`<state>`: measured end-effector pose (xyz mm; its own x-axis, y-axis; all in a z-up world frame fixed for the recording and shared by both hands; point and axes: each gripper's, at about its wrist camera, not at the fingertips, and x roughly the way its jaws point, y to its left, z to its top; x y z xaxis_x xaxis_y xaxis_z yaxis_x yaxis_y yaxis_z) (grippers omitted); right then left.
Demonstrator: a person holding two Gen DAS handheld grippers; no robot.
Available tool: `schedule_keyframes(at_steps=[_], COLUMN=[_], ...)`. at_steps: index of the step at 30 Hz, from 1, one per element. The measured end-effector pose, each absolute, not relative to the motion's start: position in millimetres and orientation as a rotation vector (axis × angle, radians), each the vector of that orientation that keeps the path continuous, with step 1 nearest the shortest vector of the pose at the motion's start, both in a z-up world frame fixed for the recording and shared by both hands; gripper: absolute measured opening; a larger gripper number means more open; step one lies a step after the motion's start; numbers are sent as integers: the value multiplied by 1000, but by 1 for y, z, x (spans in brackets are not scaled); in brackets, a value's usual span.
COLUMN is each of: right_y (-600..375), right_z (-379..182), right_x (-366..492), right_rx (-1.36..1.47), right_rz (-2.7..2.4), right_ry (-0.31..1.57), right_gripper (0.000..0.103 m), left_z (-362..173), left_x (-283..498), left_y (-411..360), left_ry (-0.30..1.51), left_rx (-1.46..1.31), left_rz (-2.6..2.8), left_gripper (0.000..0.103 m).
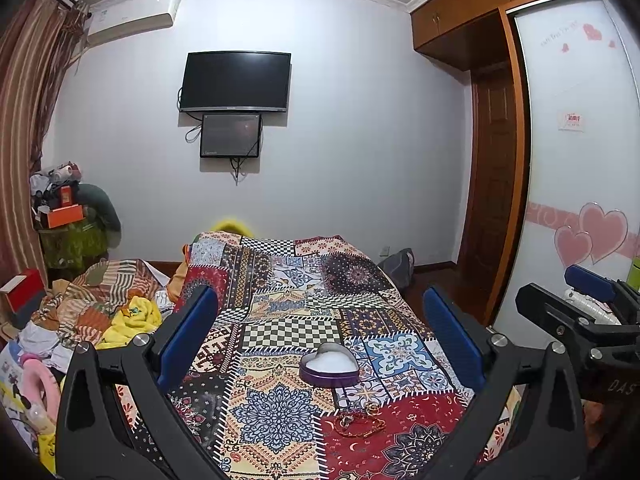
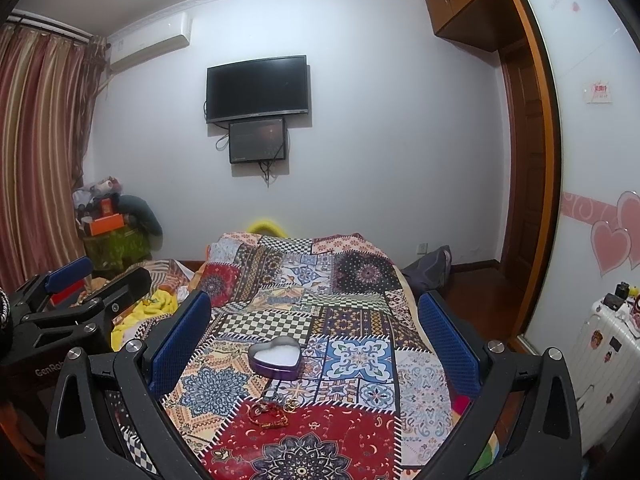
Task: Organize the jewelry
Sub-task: 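Move both tools down toward the rings lying beside the purple heart tin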
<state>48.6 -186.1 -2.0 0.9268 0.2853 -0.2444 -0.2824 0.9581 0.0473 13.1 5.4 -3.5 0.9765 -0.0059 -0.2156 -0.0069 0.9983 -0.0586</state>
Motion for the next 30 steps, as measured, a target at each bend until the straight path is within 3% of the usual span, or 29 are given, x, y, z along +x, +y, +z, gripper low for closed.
schedule_keyframes(at_steps=[12, 22, 25, 30], right_y=[-183, -180, -179, -176], right_z=[-21, -78, -100, -128], right_x=[71, 124, 143, 163], right_rx=[-9, -76, -79, -86], right_rz=[259, 202, 232, 267], right_ry=[316, 513, 606, 717], right_gripper=[103, 103, 102, 102], left_z=[-20, -75, -97, -134], left_x=[39, 101, 120, 146], left_y=[18, 47, 56, 62], left_ry=[277, 492, 570, 712], left_rx=[-67, -70, -99, -119], left_rz=[13, 86, 80, 39], left_gripper=[103, 102, 92, 86])
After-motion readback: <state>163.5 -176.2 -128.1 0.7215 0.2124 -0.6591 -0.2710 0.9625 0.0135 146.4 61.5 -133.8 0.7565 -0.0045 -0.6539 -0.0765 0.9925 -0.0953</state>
